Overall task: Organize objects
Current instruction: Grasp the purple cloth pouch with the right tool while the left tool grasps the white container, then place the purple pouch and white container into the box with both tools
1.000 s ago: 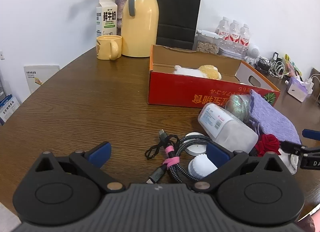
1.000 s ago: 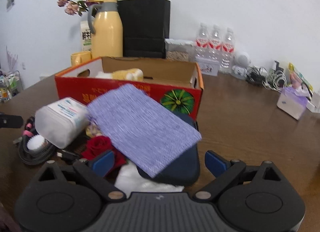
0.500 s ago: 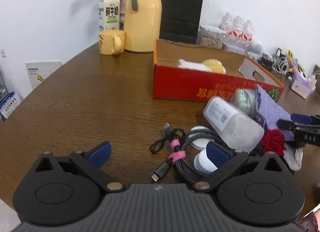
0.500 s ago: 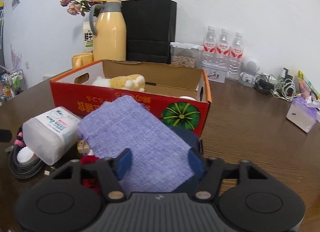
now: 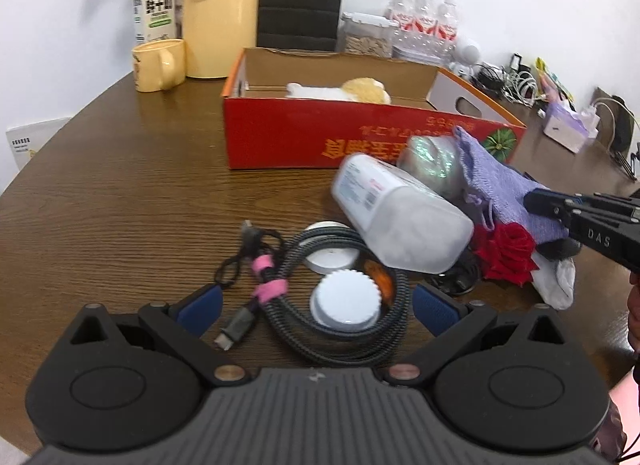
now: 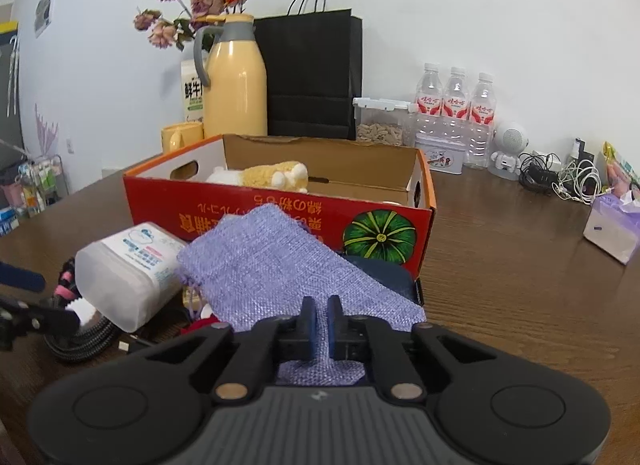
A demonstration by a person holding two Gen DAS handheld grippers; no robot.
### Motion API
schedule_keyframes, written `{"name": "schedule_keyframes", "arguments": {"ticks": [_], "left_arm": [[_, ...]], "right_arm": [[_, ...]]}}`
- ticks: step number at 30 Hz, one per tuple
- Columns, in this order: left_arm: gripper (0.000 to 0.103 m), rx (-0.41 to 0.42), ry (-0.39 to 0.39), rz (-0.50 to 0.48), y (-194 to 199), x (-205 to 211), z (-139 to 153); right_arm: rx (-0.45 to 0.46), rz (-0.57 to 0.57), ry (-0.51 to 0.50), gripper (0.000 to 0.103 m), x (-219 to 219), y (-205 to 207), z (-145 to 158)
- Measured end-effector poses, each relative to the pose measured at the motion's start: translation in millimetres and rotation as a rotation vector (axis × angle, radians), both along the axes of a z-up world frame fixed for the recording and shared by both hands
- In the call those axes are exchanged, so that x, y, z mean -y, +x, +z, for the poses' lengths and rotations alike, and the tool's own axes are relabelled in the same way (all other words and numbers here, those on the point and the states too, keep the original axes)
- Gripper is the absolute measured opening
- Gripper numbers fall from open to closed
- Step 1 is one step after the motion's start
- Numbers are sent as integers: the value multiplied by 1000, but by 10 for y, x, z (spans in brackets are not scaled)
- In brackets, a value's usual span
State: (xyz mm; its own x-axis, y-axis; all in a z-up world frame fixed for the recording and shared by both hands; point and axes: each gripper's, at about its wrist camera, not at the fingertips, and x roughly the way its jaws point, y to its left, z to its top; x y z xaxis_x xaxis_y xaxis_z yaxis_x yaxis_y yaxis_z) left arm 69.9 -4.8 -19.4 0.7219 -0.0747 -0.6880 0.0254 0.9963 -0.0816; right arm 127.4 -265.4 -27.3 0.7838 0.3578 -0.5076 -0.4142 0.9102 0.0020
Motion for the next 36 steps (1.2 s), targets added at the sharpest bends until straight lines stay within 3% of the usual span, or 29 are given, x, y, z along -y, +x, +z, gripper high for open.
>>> {"name": "schedule_keyframes", "arguments": {"ticks": [9,20,30,31,32,33,36], "left_arm": [[103,6,10,17,-27,4,43],[103,117,45,-39,112,286,432],[103,72,102,57,505,654,204],[96,72,111,63,519,668,177],[81,66,122,69,533,689,148],[75,51,122,71,550,698,122],[74,56,109,71,513,676,117]], "right_arm": [[50,-22,76,2,184,-119,141],[91,-29,140,2,310,-143,311],[104,-21,167,2,371,-147,351],[103,-19,166,2,367,-146,348],[102,-14,167,2,366,-143,346],[102,-11,168,2,360,-145,344],[108,1,171,2,334,-152,364]]}}
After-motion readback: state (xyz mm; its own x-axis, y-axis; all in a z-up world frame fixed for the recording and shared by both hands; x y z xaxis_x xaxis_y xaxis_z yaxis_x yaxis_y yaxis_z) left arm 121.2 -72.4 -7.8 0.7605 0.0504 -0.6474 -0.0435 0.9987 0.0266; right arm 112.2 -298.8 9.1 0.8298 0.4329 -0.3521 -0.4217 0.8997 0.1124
